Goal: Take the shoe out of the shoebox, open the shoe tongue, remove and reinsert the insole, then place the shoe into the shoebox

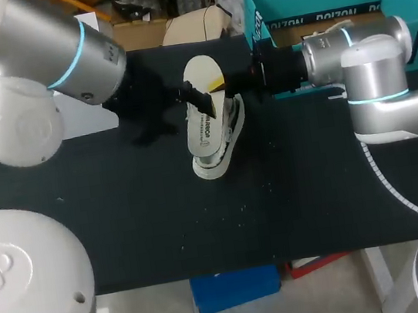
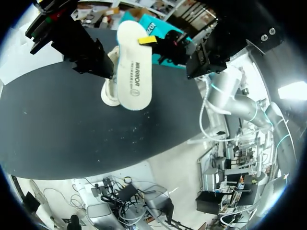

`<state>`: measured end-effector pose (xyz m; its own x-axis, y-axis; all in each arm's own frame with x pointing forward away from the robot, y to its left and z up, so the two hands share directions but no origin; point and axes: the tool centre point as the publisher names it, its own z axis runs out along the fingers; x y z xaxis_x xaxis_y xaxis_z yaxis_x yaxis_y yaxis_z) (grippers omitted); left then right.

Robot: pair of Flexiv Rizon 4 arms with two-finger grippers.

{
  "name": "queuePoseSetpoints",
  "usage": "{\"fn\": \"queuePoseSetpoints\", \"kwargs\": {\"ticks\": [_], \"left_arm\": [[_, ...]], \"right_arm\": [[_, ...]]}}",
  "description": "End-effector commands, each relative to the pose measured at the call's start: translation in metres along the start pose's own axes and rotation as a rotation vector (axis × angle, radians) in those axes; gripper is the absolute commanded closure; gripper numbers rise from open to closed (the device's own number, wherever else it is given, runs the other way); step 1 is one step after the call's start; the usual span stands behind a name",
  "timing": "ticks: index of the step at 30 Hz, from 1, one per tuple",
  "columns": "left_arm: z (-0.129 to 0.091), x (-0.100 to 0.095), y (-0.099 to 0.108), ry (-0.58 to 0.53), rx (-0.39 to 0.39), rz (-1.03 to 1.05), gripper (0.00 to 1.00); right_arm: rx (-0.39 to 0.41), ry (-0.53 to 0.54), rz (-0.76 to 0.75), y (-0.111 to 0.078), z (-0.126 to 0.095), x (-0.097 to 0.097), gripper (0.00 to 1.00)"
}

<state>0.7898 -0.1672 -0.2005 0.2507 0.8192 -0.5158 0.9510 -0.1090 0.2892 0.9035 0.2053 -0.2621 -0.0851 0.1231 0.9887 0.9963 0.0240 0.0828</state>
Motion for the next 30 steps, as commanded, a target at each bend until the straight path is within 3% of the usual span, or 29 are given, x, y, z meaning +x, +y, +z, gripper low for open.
{"fn": "queuePoseSetpoints", "kwargs": {"ticks": [1, 19, 30], "left_arm": [[-0.005, -0.007, 0.004, 0.622, 0.044, 0.059, 0.00], [0.012, -0.008, 0.004, 0.433, 0.085, -0.021, 0.00], [0.018, -0.005, 0.021, 0.430, 0.104, -0.045, 0.00]], "right_arm": [[0.000, 0.000, 0.000, 0.000, 0.001, 0.000, 1.00], [0.000, 0.000, 0.000, 0.000, 0.001, 0.000, 1.00], [0.000, 0.000, 0.000, 0.000, 0.001, 0.000, 1.00]]}}
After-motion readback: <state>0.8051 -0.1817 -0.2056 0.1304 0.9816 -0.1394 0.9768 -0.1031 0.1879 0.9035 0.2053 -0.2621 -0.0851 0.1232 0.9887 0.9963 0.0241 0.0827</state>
